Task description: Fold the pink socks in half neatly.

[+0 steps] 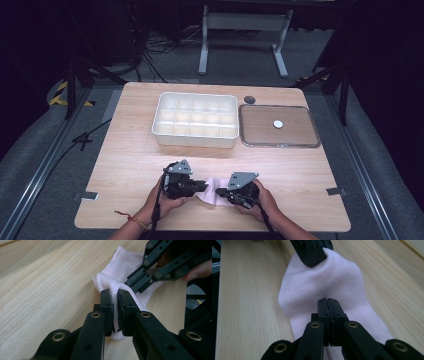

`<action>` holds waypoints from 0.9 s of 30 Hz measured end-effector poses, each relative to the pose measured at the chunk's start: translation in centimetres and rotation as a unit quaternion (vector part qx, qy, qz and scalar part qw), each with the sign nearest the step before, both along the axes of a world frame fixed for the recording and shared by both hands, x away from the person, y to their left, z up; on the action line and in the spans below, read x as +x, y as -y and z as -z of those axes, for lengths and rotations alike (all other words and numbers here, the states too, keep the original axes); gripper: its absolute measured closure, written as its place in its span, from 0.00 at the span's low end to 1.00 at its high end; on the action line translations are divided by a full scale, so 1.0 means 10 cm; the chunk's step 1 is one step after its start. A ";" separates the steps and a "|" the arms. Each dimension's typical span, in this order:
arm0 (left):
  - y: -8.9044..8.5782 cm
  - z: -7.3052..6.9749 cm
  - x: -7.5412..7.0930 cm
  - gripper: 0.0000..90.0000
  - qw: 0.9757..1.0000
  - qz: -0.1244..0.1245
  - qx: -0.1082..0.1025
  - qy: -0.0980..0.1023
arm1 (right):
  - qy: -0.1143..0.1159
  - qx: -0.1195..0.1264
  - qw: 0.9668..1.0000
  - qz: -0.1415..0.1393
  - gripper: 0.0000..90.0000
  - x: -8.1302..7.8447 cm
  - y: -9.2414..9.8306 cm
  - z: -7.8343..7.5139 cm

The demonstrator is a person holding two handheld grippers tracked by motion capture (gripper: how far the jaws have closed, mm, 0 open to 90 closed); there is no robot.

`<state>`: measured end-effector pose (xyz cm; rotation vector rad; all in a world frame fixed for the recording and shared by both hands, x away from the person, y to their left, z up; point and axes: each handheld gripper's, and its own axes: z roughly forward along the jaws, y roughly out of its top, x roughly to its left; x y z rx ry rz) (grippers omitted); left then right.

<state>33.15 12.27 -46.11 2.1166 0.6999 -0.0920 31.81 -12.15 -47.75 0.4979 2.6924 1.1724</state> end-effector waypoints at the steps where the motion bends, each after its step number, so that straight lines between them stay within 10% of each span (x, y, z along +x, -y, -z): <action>1: -0.01 -0.01 0.00 0.92 1.000 -0.003 -0.004 -0.004 | -0.001 0.001 1.000 0.000 1.00 0.01 0.00 0.00; 16: 0.00 -0.04 0.02 0.93 1.000 -0.013 -0.016 0.011 | -0.008 0.009 1.000 -0.005 0.96 0.06 -0.09 0.00; 27: 0.02 -0.05 0.02 0.93 1.000 -0.009 -0.012 0.012 | -0.007 0.040 0.999 0.015 0.94 0.10 0.30 -0.22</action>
